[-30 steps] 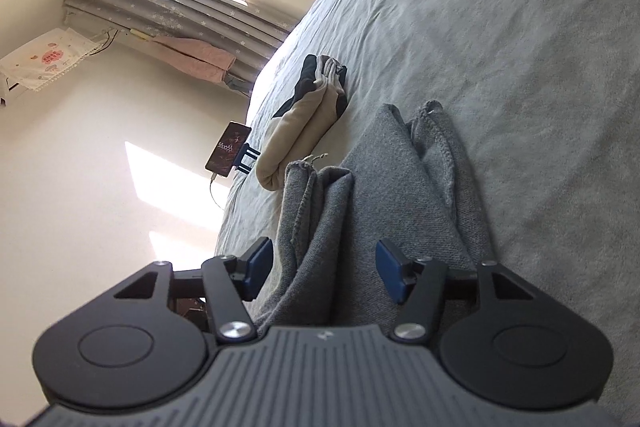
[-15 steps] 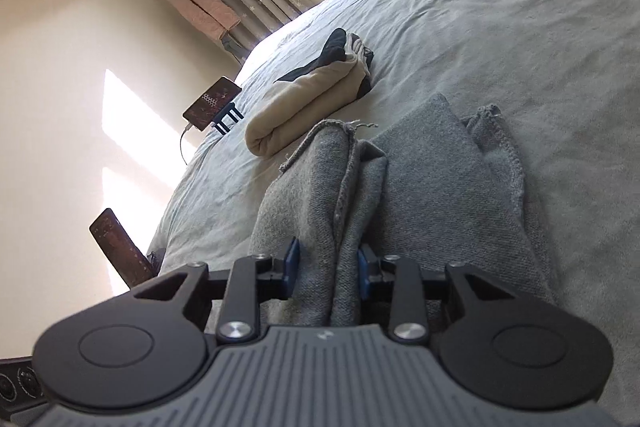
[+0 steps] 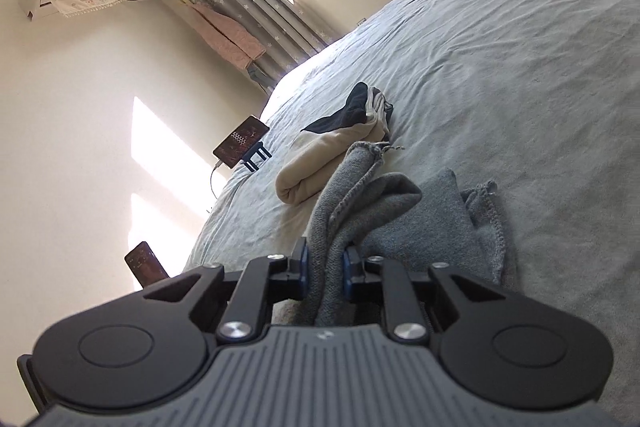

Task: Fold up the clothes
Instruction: 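Lift the held edge with both grippers and fold it over the sweater, then lay the folded edge down and open both grippers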

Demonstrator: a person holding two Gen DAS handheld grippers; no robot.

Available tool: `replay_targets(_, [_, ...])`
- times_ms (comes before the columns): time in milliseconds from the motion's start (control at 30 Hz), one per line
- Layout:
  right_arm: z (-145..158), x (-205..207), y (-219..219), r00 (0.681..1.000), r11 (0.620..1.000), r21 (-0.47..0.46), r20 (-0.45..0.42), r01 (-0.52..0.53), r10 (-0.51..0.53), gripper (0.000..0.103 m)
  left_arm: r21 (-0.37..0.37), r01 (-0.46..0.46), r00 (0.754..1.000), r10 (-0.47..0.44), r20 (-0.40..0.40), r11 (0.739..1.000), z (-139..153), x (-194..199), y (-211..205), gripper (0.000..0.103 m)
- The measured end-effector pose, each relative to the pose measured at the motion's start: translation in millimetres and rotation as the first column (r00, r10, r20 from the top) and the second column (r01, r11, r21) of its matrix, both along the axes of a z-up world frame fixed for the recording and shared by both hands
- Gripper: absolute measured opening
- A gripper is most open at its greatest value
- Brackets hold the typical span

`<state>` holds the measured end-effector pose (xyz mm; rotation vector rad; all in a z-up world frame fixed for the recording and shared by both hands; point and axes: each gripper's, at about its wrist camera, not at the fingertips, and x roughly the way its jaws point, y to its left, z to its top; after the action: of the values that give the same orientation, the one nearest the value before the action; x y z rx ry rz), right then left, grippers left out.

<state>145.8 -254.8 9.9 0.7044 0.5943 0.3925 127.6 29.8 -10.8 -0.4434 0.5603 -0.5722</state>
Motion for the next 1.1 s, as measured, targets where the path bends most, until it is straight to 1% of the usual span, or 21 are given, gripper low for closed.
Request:
replay_targets(167, [-7, 5, -21, 0.999, 0.999, 0.035, -0.039, 0.021, -0.020, 0.019, 0.027, 0.043, 0.998, -0.044, 0.034, 0.999, -2, 6, -20, 0.023])
replay_targets(233, [-14, 7, -28, 0.997, 0.998, 0.045, -0.064, 0.034, -0.031, 0.019, 0.060, 0.059, 0.997, -0.061, 0.042, 0.997, -4, 7, -32, 0.023])
replay_targets(333, [-26, 11, -39, 0.993, 0.997, 0.055, -0.104, 0.061, -0.055, 0.019, 0.104, 0.084, 0.996, -0.088, 0.035, 0.991, -8, 7, -46, 0.023])
replay_targets(400, [-36, 14, -44, 0.988, 0.996, 0.053, -0.135, 0.077, -0.069, 0.019, 0.130, 0.097, 0.995, -0.100, 0.017, 0.987, -16, 8, -54, 0.022])
replay_targets(467, [-45, 15, -45, 0.985, 0.995, 0.045, -0.155, 0.087, -0.079, 0.019, 0.135, 0.106, 0.994, -0.107, 0.001, 0.985, -25, 9, -59, 0.022])
replay_targets(500, [-49, 15, -45, 0.983, 0.995, 0.041, -0.161, 0.090, -0.083, 0.019, 0.137, 0.105, 0.994, -0.108, 0.011, 0.985, -29, 7, -60, 0.022])
replay_targets(567, [-51, 15, -46, 0.984, 0.994, 0.047, -0.158, 0.095, -0.087, 0.020, 0.137, 0.105, 0.994, -0.109, 0.025, 0.985, -30, 2, -59, 0.021])
replay_targets(633, [-46, 11, -48, 0.985, 0.995, 0.047, -0.152, 0.094, -0.086, 0.023, 0.128, 0.108, 0.993, -0.113, 0.033, 0.986, -25, -1, -55, 0.022])
replay_targets(733, [-32, 1, -53, 0.987, 0.995, -0.008, -0.125, 0.103, -0.103, 0.031, 0.098, 0.101, 0.992, -0.107, 0.060, 0.990, -13, -6, -45, 0.022])
replay_targets(800, [-23, -7, -56, 0.988, 0.993, -0.044, -0.104, 0.112, -0.116, 0.041, 0.098, 0.070, 0.993, -0.078, 0.085, 0.993, -7, -5, -42, 0.022])
replay_targets(867, [-14, -16, -57, 0.990, 0.992, -0.066, -0.081, 0.110, -0.116, 0.042, 0.106, 0.037, 0.995, -0.047, 0.093, 0.994, -3, 0, -39, 0.022])
replay_targets(967, [2, -27, -49, 0.996, 0.991, -0.105, -0.018, 0.089, -0.091, 0.042, 0.112, 0.051, 0.995, -0.061, 0.083, 0.992, -6, 3, -44, 0.021])
replay_targets(1033, [10, -32, -40, 0.999, 0.990, -0.130, 0.029, 0.046, -0.043, 0.042, 0.139, 0.087, 0.990, -0.101, 0.099, 0.986, -9, -2, -55, 0.021])
replay_targets(1100, [11, -31, -28, 0.999, 0.987, -0.161, 0.035, -0.013, 0.019, 0.042, 0.179, 0.112, 0.984, -0.134, 0.116, 0.977, -13, -8, -65, 0.021])
